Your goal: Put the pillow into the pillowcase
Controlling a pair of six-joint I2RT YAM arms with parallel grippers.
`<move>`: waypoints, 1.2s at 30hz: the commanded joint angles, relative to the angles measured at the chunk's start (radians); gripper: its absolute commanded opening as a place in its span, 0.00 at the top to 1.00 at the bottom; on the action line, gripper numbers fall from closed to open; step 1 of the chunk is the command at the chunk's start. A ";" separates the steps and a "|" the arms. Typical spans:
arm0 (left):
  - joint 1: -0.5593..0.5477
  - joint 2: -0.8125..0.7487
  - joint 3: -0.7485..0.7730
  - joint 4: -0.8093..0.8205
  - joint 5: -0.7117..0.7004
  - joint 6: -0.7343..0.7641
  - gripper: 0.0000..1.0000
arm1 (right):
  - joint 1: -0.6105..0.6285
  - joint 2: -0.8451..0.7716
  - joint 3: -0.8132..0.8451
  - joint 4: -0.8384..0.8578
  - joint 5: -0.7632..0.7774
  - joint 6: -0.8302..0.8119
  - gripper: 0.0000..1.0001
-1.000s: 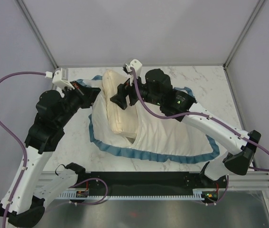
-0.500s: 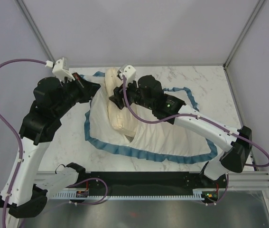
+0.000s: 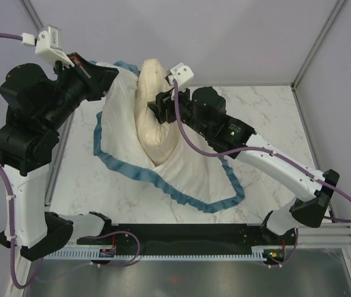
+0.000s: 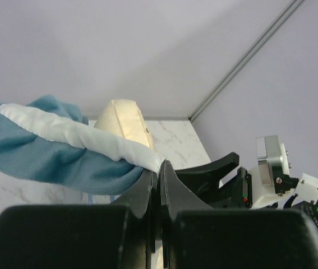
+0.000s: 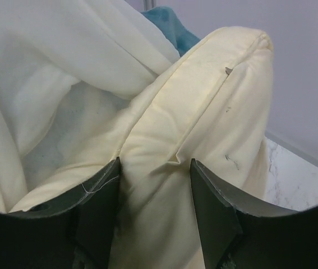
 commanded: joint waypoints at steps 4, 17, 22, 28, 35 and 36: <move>0.001 0.005 0.176 0.632 -0.024 0.110 0.98 | -0.011 0.149 0.191 -0.203 0.004 0.072 0.40; -0.345 0.398 0.020 0.991 0.065 0.052 0.98 | -0.401 0.011 -0.436 0.197 -0.442 0.491 0.32; -0.437 0.504 -0.296 1.102 -0.003 0.007 0.81 | -0.644 -0.156 -0.654 0.118 -0.379 0.538 0.17; -0.456 0.677 -0.349 1.099 0.046 -0.048 0.02 | -0.999 -0.329 -0.673 -0.098 -0.170 0.580 0.12; -0.459 0.573 -0.304 0.955 0.082 0.016 0.00 | -1.045 -0.425 -0.602 -0.175 0.003 0.569 0.02; -0.457 0.549 -0.303 0.926 0.083 0.025 0.00 | -1.045 -0.422 -0.599 -0.157 -0.041 0.552 0.04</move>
